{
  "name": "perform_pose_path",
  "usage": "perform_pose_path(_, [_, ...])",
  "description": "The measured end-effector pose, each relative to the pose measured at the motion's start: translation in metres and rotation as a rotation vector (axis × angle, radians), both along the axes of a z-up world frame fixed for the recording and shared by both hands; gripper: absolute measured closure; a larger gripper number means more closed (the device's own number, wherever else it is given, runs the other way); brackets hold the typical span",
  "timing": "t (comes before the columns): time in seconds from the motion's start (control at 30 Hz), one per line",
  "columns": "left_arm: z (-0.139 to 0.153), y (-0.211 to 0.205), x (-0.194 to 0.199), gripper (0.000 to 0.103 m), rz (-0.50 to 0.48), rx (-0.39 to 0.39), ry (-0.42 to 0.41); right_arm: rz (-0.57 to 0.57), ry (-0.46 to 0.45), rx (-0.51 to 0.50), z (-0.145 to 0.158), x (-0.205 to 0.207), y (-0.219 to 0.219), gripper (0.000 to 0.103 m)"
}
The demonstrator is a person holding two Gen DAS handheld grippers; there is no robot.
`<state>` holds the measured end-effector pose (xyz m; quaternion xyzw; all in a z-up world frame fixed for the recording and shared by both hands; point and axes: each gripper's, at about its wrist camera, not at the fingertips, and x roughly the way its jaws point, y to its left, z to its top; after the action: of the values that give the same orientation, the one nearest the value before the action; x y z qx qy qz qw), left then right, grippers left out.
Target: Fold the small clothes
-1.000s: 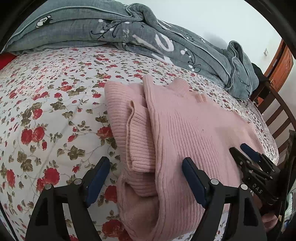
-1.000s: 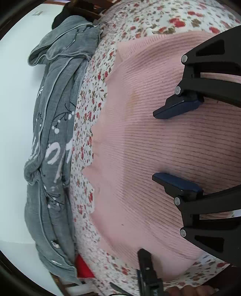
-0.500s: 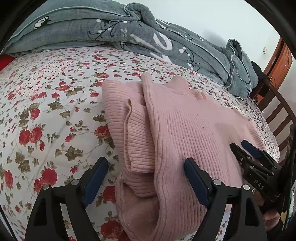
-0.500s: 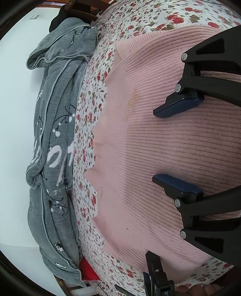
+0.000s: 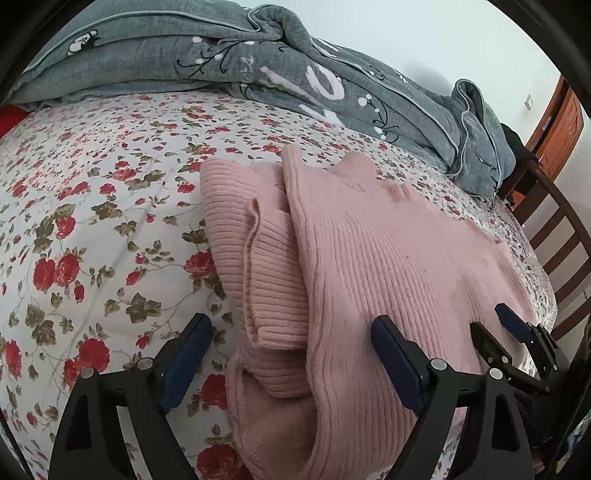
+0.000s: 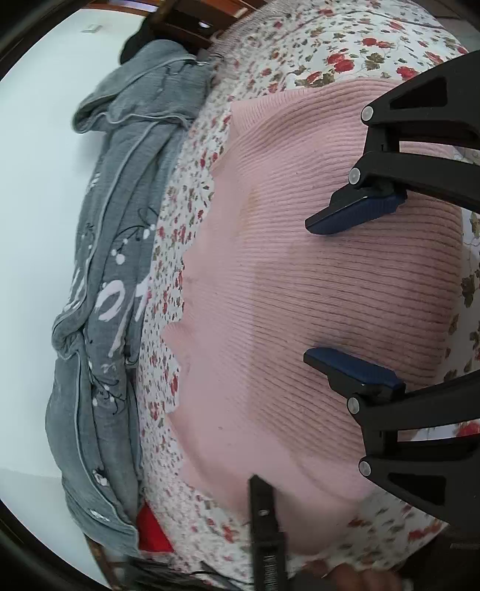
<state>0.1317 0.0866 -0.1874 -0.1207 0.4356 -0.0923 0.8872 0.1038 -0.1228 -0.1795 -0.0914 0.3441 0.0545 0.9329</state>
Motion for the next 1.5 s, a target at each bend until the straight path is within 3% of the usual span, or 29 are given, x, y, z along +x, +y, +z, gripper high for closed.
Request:
perform_pose_path(0.23, [-0.001,-0.003,-0.001,0.014,0.011,0.011,-0.009,-0.022,-0.042,0.014,-0.008,0.001,-0.001,0.036])
perform_pose_path(0.5, [-0.002,-0.002,-0.001,0.014,0.015,0.011,-0.008,-0.033,-0.009,0.037,-0.006,0.010,-0.002,0.036])
perform_pose_path(0.53, [-0.001,-0.002,0.000,0.016,0.013,0.014,-0.007,-0.033,-0.008,0.039,-0.006,0.011,-0.002,0.036])
perform_pose_path(0.6, [0.002,-0.002,0.001,0.029,0.001,0.005,-0.010,-0.034,-0.008,0.042,-0.007,0.013,-0.001,0.035])
perform_pose_path(0.63, [0.003,-0.002,0.003,0.041,-0.013,-0.012,-0.011,-0.034,-0.009,0.042,-0.007,0.013,-0.001,0.035])
perform_pose_path(0.87, [0.005,0.008,0.012,0.070,0.015,-0.129,0.030,-0.070,-0.028,0.012,-0.010,0.016,0.006,0.035])
perform_pose_path(0.97, [0.012,0.011,0.013,0.075,0.028,-0.146,0.044,-0.058,-0.031,0.024,-0.010,0.013,0.003,0.035])
perform_pose_path(1.27, [0.048,-0.002,0.016,0.079,0.053,-0.079,0.043,-0.026,-0.011,0.033,0.005,-0.019,-0.005,0.035])
perform_pose_path(1.5, [0.089,-0.035,0.017,0.080,0.046,-0.057,0.026,-0.061,-0.083,0.064,0.036,-0.046,-0.063,0.035])
